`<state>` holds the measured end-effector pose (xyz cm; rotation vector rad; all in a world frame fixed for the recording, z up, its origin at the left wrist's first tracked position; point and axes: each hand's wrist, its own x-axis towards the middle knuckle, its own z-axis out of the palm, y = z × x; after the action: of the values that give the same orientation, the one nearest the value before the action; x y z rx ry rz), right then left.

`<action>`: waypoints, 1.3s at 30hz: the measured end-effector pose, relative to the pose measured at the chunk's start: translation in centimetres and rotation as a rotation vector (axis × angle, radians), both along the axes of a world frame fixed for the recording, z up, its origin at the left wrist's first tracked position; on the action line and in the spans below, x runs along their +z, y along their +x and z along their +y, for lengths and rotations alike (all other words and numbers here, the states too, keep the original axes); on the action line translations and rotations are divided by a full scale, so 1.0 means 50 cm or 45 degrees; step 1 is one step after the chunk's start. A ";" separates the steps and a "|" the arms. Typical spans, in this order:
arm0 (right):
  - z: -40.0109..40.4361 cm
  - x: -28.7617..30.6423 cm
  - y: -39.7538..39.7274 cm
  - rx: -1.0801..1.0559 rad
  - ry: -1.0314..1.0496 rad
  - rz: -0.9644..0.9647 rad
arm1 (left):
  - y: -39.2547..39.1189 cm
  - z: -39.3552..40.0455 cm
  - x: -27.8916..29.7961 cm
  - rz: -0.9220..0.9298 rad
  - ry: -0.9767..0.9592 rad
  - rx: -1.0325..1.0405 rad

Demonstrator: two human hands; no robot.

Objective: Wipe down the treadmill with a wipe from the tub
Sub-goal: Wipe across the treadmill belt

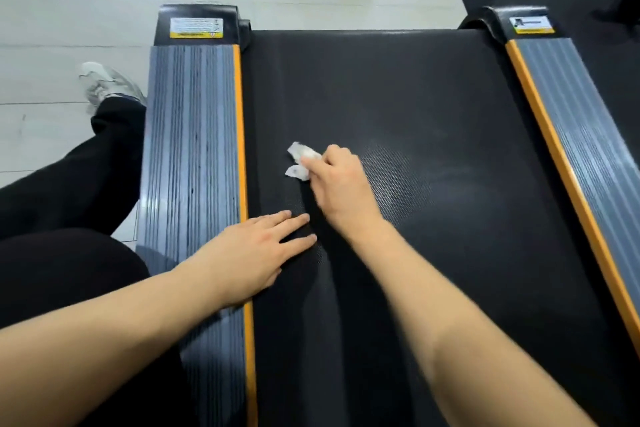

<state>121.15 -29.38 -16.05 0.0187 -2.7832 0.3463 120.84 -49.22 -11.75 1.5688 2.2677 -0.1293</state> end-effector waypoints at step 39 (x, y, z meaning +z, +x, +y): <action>0.359 -0.003 0.015 -0.814 0.263 -0.299 | 0.021 -0.024 0.046 -0.158 -0.133 0.051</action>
<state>121.90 -11.43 -16.22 -0.8869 -2.8398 -0.1088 121.92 -50.43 -9.46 1.4373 2.1591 -0.1336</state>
